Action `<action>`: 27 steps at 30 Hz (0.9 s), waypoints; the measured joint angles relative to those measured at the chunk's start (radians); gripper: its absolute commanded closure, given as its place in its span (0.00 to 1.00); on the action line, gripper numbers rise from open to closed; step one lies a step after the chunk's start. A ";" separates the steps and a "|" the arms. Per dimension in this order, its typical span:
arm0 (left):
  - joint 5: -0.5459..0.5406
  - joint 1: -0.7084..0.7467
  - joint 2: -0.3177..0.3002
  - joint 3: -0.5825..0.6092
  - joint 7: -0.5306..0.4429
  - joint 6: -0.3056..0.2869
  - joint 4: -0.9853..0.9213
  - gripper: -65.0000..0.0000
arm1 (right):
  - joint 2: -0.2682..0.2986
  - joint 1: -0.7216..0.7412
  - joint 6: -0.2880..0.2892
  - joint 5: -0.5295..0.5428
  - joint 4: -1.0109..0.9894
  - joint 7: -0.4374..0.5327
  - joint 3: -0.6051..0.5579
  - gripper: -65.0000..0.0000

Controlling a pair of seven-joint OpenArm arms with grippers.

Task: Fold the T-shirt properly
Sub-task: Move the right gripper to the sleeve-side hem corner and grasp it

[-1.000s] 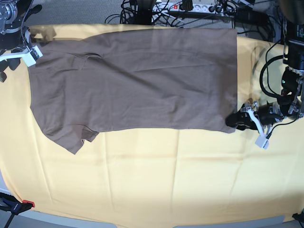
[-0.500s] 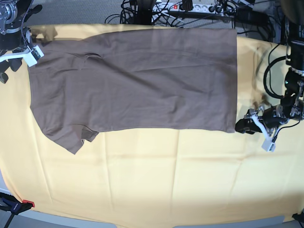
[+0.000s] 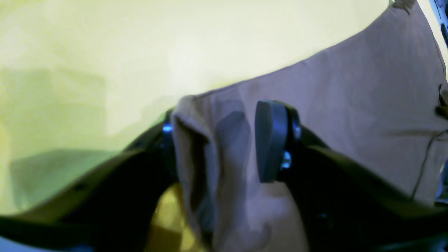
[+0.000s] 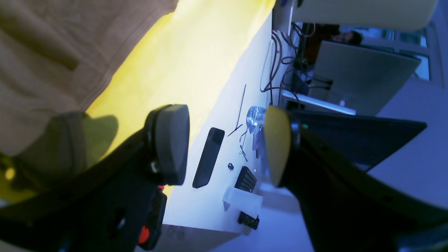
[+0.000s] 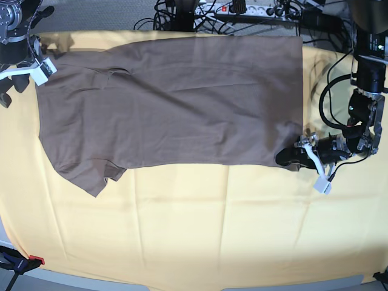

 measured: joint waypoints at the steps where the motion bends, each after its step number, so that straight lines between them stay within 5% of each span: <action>1: 0.009 0.001 -0.008 0.000 -0.004 0.000 -0.001 0.88 | 0.000 -0.001 -0.008 0.000 0.000 0.010 0.000 0.45; 3: 0.018 0.000 -0.018 0.000 0.002 0.001 -0.003 1.00 | -0.002 0.000 -0.026 0.000 0.000 0.043 0.000 0.45; 9: 0.021 -0.018 -0.019 0.005 0.013 0.002 -0.006 1.00 | -0.080 0.209 -0.003 0.213 0.000 0.130 0.001 0.45; 18: 0.012 -0.018 -0.019 0.005 0.012 0.004 -0.007 1.00 | -0.284 0.622 0.151 0.527 -0.142 0.229 0.001 0.45; 23: 0.013 -0.017 -0.018 0.005 0.013 0.004 -0.007 1.00 | -0.404 0.845 0.311 0.685 -0.419 0.233 0.001 0.45; 27: 0.010 -0.017 -0.018 0.005 0.012 0.004 -0.007 1.00 | -0.447 1.012 0.419 0.819 -0.649 0.234 0.000 0.45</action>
